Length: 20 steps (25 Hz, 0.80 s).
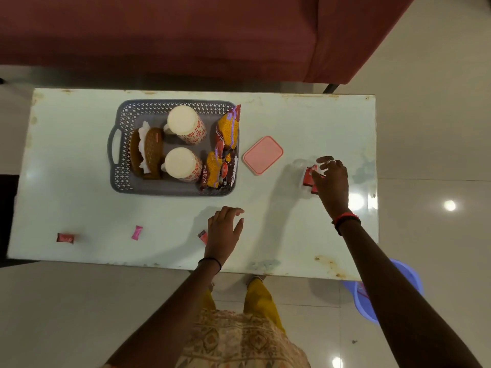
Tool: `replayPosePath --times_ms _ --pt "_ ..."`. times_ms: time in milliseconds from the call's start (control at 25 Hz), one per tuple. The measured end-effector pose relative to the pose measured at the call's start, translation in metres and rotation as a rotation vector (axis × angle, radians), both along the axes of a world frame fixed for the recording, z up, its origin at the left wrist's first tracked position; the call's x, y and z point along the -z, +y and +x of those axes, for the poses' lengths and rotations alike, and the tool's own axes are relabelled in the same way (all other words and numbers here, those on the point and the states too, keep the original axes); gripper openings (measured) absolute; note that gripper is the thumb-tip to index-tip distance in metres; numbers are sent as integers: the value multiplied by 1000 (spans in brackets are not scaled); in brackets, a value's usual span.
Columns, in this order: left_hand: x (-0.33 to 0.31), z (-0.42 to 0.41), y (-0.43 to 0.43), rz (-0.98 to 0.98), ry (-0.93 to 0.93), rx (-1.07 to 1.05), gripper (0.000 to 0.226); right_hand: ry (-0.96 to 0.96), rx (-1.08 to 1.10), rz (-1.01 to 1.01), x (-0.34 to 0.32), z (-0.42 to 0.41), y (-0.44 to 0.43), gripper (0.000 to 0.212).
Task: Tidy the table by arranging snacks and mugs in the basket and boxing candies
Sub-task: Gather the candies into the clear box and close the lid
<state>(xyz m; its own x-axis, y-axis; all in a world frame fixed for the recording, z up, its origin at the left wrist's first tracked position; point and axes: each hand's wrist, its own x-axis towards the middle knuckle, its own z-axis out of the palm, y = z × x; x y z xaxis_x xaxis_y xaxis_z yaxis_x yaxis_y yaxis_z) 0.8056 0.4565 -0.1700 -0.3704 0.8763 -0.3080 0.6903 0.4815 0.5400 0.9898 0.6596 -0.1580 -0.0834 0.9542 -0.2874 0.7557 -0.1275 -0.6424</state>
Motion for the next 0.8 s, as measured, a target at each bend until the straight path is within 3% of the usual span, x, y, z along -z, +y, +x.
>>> replayPosePath --times_ms 200,480,640,800 --pt "-5 -27 -44 -42 17 -134 16 24 -214 20 -7 -50 -73 7" --pt "4 -86 -116 -83 75 -294 16 -87 -626 -239 16 -140 -202 39" --pt "9 -140 -147 -70 116 -402 15 -166 -663 -265 35 -178 -231 47" --pt "13 -204 -176 -9 173 -628 17 -143 -605 -202 48 -198 -239 33"
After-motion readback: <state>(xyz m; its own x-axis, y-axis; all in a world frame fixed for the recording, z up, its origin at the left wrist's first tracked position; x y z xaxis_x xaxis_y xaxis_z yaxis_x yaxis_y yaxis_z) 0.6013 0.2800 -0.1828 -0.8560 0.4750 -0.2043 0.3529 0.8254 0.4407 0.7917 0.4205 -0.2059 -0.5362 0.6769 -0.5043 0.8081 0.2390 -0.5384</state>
